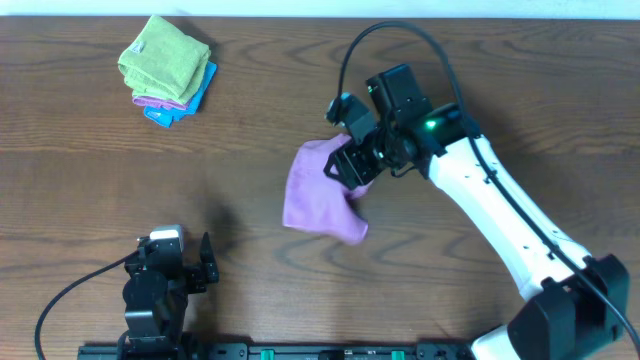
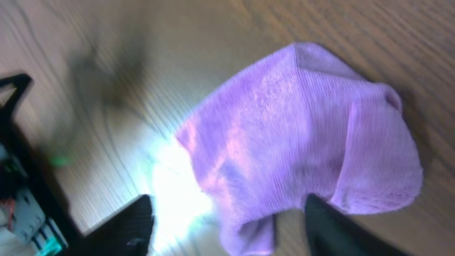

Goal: Fold the cloth
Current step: 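Lift the purple cloth with the right gripper and drag it toward center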

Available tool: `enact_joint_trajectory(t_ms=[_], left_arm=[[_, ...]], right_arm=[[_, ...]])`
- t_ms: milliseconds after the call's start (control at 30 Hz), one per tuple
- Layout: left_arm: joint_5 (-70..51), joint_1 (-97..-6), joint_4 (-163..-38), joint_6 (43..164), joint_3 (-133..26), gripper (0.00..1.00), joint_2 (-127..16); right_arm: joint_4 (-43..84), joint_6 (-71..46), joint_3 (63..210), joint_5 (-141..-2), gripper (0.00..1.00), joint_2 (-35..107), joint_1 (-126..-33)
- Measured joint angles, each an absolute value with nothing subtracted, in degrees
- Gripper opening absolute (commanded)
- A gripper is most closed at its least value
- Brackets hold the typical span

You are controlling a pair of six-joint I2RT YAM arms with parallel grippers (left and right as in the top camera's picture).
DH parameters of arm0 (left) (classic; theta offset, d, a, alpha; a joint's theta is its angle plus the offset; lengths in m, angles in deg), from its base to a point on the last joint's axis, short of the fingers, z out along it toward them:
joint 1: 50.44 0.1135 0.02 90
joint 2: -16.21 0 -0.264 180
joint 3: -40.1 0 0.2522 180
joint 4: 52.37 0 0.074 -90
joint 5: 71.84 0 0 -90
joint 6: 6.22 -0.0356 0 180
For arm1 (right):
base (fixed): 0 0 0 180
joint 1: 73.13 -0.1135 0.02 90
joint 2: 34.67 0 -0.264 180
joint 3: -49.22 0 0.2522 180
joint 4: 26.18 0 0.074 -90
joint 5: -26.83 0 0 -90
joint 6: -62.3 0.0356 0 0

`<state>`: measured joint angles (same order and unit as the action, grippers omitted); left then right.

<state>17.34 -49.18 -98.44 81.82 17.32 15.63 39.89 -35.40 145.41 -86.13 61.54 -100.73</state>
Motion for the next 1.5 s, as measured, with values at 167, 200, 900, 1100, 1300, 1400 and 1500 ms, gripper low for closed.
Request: enact_joint_trajectory(t_ms=[167,200,900,1100,1300,1400,1500], left_arm=[[17.3,-49.2,-98.4,81.8,17.3,0.95,15.6],[17.3,-49.2,-98.4,81.8,17.3,0.95,15.6],[17.3,-49.2,-98.4,81.8,17.3,0.95,15.6],[17.3,-49.2,-98.4,81.8,17.3,0.95,15.6],[17.3,-49.2,-98.4,81.8,17.3,0.95,15.6],[17.3,-49.2,-98.4,81.8,17.3,0.95,15.6],[17.3,-49.2,-98.4,81.8,17.3,0.95,15.6]], right_arm=[[39.9,-35.9,145.4,-83.0,0.79,62.0,-100.4],[39.9,-35.7,145.4,-82.1,0.78,62.0,-100.4],[27.5,-33.2,137.9,-69.3,0.58,66.0,-96.9],[22.9,-33.2,137.8,-69.3,0.54,71.8,-96.9],[21.3,-33.1,137.5,-70.9,0.47,72.7,-96.9],[20.7,-32.8,137.5,-71.6,0.46,72.7,-96.9],[20.2,-32.7,137.5,-72.5,0.44,72.7,-96.9]])
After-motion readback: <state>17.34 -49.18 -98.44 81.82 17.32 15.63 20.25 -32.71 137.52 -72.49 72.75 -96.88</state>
